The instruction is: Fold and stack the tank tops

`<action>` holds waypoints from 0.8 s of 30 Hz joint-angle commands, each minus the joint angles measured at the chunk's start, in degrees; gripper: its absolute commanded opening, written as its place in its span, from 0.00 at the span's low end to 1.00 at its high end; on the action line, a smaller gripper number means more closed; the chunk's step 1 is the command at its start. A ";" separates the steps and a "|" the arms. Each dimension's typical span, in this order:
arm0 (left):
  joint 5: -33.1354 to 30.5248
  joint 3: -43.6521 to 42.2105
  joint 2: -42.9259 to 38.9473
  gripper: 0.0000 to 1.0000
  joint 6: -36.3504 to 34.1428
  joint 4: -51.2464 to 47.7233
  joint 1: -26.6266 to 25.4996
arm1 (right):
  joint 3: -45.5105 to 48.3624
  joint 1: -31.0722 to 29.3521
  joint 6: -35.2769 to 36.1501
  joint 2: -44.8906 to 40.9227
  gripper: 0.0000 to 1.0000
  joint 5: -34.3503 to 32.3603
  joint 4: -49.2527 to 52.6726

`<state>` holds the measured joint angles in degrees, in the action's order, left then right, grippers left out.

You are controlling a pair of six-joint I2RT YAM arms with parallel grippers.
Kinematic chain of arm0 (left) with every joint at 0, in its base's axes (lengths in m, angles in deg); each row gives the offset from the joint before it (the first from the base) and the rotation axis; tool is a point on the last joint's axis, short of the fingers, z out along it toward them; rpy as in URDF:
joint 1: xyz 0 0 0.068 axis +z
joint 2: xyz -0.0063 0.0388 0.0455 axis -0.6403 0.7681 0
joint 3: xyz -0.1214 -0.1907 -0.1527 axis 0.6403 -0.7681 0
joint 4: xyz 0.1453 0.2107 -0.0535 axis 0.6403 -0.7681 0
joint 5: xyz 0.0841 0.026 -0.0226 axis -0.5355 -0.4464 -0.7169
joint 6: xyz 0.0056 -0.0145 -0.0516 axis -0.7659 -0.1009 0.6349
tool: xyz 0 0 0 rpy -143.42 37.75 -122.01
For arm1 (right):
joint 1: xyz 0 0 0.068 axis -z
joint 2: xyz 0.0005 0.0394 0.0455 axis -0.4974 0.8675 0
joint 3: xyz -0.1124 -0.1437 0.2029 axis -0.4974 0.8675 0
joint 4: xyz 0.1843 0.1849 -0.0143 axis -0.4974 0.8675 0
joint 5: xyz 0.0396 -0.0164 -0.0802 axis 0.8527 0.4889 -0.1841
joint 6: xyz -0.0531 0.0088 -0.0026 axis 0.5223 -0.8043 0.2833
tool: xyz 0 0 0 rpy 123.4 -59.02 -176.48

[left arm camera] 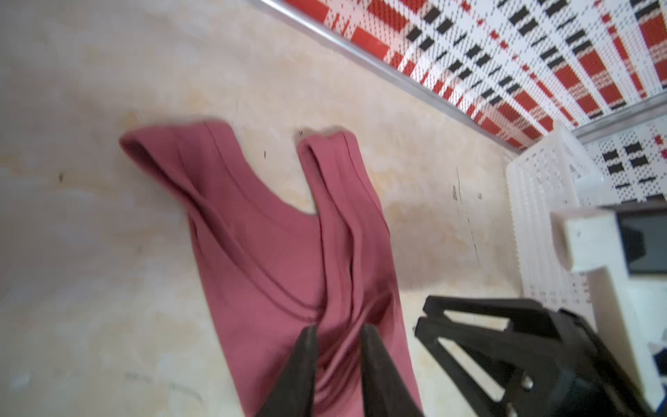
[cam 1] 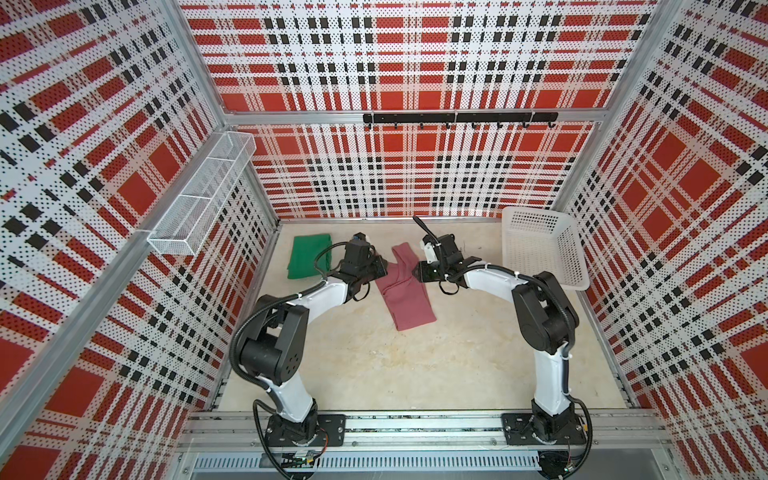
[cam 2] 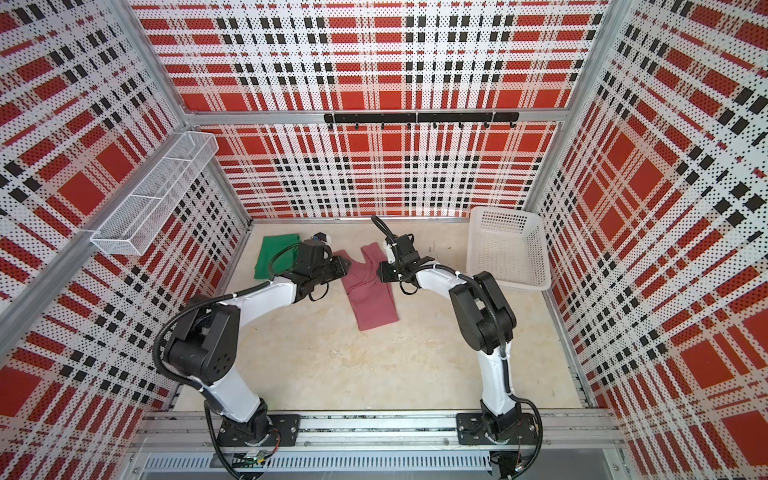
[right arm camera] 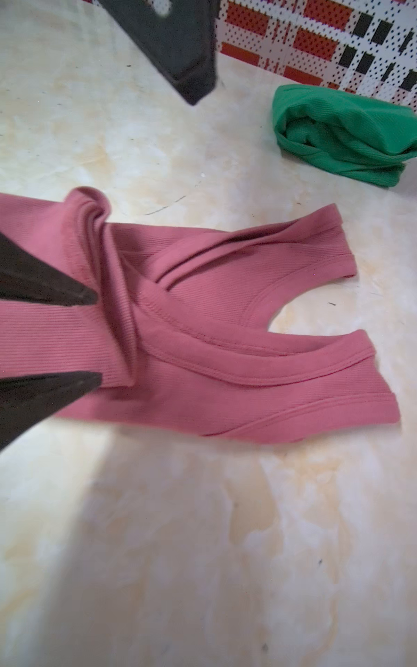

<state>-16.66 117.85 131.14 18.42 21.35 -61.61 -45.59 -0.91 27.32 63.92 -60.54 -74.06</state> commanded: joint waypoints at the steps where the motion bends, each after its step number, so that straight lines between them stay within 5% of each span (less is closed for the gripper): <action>1: -1.17 -6.19 -4.88 0.21 2.10 -2.45 -2.83 | 5.26 -0.41 -0.33 -6.31 0.34 0.37 -1.20; 9: 1.59 -13.71 -3.36 0.18 10.17 6.78 -7.29 | 7.84 -2.17 -3.12 -4.20 0.23 2.21 -4.85; 15: 1.52 -5.91 5.55 0.18 5.68 5.28 -3.68 | 5.73 -2.57 -5.15 1.08 0.15 2.89 -10.12; 24: -0.21 8.83 14.96 0.17 -2.56 -0.57 1.42 | -1.49 -1.75 -7.17 8.56 0.15 0.56 -14.81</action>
<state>-16.09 123.77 144.34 19.86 22.51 -61.26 -44.43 -2.97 21.47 70.63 -58.72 -83.78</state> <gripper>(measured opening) 0.173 0.153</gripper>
